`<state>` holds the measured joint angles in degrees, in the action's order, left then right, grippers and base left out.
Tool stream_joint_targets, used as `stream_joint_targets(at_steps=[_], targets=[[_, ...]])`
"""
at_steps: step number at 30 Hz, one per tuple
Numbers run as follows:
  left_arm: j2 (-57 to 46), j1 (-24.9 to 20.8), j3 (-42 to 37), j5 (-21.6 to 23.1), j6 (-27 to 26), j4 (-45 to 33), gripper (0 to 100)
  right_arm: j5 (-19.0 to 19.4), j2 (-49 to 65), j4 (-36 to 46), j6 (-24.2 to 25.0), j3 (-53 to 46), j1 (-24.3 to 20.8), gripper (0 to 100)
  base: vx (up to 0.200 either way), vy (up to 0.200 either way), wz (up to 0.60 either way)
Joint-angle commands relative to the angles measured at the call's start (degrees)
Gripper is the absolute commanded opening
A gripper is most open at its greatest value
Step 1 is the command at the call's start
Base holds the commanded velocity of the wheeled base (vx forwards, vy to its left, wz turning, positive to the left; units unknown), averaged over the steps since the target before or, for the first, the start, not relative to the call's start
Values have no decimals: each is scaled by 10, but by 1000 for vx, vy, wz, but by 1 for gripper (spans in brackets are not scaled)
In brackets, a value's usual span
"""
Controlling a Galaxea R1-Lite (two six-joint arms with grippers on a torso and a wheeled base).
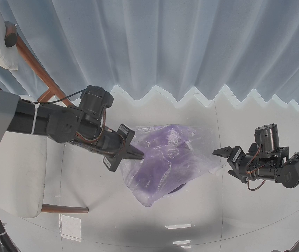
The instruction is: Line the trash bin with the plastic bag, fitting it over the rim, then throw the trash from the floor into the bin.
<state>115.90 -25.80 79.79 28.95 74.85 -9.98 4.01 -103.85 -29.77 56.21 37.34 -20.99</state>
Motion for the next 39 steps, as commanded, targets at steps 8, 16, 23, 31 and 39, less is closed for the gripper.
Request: stream_joint_targets(at_steps=[8,16,23,31,39], targets=[[-90,-76,-86,-55,-1,-30,0,-1,-103,50,98,87,-63,100,0,0,0],[-97,-73,-118,-60,-4,-26,0,-22,-108,69,98,106,-80,0,0,0,0],[-106,-45,-195,-107,-109,-9,0,-44,-59,64,31,61,-78,0,0,0,0],[-103,-43,-276,-134,-213,12,0,-44,-43,29,-49,-6,-102,0,0,0,0],[-68,-40,-319,-158,-235,48,0,-59,-109,-30,-51,-33,-135,0,0,0,0]])
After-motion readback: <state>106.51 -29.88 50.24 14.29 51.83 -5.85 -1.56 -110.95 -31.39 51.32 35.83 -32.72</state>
